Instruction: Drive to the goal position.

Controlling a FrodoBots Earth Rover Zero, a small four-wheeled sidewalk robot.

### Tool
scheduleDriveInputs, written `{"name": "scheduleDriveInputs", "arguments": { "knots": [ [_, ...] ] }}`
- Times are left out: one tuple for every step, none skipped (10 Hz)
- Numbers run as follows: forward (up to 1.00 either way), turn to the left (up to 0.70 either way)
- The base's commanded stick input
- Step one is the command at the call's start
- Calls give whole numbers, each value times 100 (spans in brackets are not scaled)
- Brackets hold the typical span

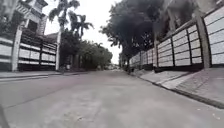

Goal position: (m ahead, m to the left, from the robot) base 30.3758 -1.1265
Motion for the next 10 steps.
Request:
{"name": "scheduleDriveInputs", "arguments": {
  "knots": [
    [70,0],
    [70,0],
    [70,0],
    [70,0],
    [70,0],
    [70,-5],
    [70,-34],
    [70,-35],
    [70,-35],
    [70,-35]
  ]
}}
